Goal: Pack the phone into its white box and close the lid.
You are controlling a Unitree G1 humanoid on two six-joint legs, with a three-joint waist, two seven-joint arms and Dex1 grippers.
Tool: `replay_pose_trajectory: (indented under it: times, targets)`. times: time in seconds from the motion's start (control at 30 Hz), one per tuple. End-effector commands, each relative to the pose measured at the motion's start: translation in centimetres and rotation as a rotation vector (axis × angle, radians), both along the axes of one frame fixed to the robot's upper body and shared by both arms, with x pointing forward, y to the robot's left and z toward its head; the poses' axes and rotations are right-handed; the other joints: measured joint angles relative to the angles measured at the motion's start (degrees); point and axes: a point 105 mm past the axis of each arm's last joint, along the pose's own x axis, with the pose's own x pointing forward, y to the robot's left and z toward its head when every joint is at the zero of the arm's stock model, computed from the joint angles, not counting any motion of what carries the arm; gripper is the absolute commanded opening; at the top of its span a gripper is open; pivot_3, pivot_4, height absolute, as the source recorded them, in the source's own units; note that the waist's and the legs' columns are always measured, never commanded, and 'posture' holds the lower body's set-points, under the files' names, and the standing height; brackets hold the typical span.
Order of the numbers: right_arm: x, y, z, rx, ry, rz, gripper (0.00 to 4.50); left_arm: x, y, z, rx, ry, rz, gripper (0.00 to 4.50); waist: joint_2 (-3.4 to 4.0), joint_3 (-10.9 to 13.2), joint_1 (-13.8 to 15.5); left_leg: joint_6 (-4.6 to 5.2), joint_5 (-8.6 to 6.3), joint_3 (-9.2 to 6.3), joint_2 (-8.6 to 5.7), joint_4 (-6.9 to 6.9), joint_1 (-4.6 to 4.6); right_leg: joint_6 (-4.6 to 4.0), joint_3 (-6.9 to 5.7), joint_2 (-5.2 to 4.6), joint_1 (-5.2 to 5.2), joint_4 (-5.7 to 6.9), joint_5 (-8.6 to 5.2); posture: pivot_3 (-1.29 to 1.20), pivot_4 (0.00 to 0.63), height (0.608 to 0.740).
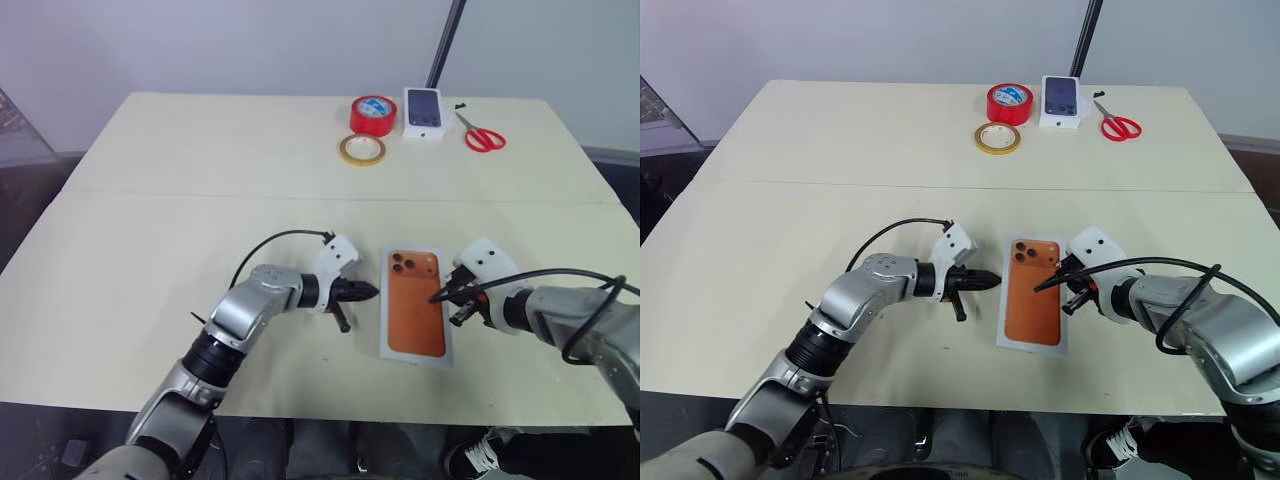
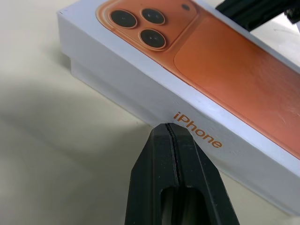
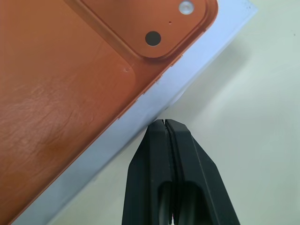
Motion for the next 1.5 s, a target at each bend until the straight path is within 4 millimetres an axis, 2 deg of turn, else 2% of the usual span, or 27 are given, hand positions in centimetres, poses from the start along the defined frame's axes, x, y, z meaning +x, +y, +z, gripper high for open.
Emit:
replay_pose_trajectory:
  times: [0.03,0.17,0.33,0.47,0.6,0.7,0.8,0.9,0.97,1.1,1.23,1.33,1.4,1.5]
  targets:
    - [0.3,0.5,0.8,0.016,-0.035,0.020,0.03,-0.2,-0.9,1.8,-0.062,-0.030,-0.025,0.00,0.00,0.0,0.0,0.00,0.00,0.00,0.00,0.00,0.00,0.00,0.00,0.00,0.00,0.00,0.00,0.00,0.150,0.717]
    - [0.3,0.5,0.8,0.016,-0.038,0.018,0.03,-0.1,-0.9,2.1,-0.072,-0.023,-0.019,0.00,0.00,0.0,0.0,0.00,0.00,0.00,0.00,0.00,0.00,0.00,0.00,0.00,-0.01,0.01,0.00,0.00,0.150,0.717]
    - [0.3,0.2,1.0,0.005,-0.043,0.011,0.03,0.3,-0.3,1.3,-0.039,-0.025,0.006,0.00,0.00,0.0,0.0,0.00,0.00,0.00,0.00,0.00,0.00,0.00,0.00,0.00,-0.01,0.01,0.00,0.00,0.150,0.717]
    - [-0.1,-1.0,1.9,-0.044,-0.058,0.007,0.03,1.1,0.9,1.3,-0.044,-0.016,0.064,0.00,0.00,0.0,0.1,0.00,0.00,0.00,-0.01,0.00,0.00,0.00,0.00,0.00,-0.01,0.01,0.00,0.00,0.150,0.717]
    - [-1.2,-1.9,3.7,-0.079,-0.085,0.069,0.03,1.9,2.1,2.8,-0.091,-0.033,0.108,0.00,0.00,0.0,0.1,0.00,0.00,0.00,-0.03,0.01,0.00,0.00,0.00,-0.02,-0.01,0.02,0.00,0.00,0.150,0.717]
    - [-2.4,-1.3,4.5,-0.045,-0.089,0.150,0.03,1.7,1.5,4.3,-0.121,-0.069,0.079,0.00,0.00,0.0,0.1,0.00,0.00,-0.01,-0.01,0.01,0.02,0.00,-0.01,0.00,0.01,0.01,0.00,0.00,0.150,0.717]
    - [-3.6,-0.1,4.8,0.010,-0.081,0.241,0.03,1.5,0.6,4.9,-0.129,-0.082,0.048,0.00,-0.01,0.0,0.2,0.00,0.00,-0.02,-0.03,0.01,0.00,0.01,-0.02,0.00,0.04,0.01,0.00,0.00,0.150,0.717]
    - [-5.2,1.7,3.4,0.063,-0.021,0.324,0.03,1.3,-1.2,4.3,-0.092,-0.096,0.001,0.00,-0.01,0.0,0.2,0.00,0.00,-0.05,-0.05,0.04,0.03,0.01,-0.04,0.00,0.13,-0.03,0.00,0.00,0.150,0.717]
    - [-5.6,2.2,1.9,0.077,0.018,0.314,0.03,1.5,-2.0,3.0,-0.020,-0.106,-0.009,0.00,-0.02,0.0,0.1,0.01,0.00,-0.06,-0.05,0.04,0.09,0.01,-0.05,0.01,0.19,-0.04,0.00,0.00,0.150,0.717]
    - [-6.1,2.3,-0.6,0.064,0.080,0.279,0.03,1.7,-2.1,0.0,0.123,-0.104,-0.031,0.00,-0.02,0.0,0.0,0.02,-0.01,-0.05,-0.07,0.00,0.29,0.01,-0.04,0.03,0.39,-0.09,0.00,0.00,0.150,0.717]
    - [-5.6,2.3,0.0,0.055,0.032,0.265,0.03,2.1,-1.4,0.6,0.091,-0.103,-0.004,0.00,-0.02,0.0,0.0,0.09,-0.06,-0.06,-0.02,-0.17,0.99,0.00,-0.04,0.05,1.12,-0.38,-0.02,0.00,0.150,0.717]
    - [-4.4,2.0,1.9,0.060,-0.084,0.247,0.03,2.5,0.5,2.6,0.008,-0.132,0.040,0.00,-0.01,0.0,-0.3,0.11,-0.07,-0.06,-0.01,-0.18,1.02,0.00,-0.04,0.05,1.17,-0.42,-0.02,0.00,0.150,0.717]
    - [-2.5,0.9,4.2,0.071,-0.270,0.185,0.03,3.4,4.1,4.3,-0.050,-0.181,0.144,0.00,-0.03,0.0,-0.6,0.10,-0.07,-0.07,0.02,-0.19,1.00,0.00,-0.04,0.06,1.11,-0.40,-0.02,0.00,0.150,0.717]
    - [-0.7,-1.1,5.7,0.089,-0.396,0.093,0.03,4.4,9.9,5.3,-0.033,-0.280,0.313,0.00,0.00,0.0,-1.2,0.09,-0.07,-0.05,0.11,-0.24,0.97,0.00,-0.03,0.03,1.04,-0.39,-0.01,0.00,0.150,0.717]
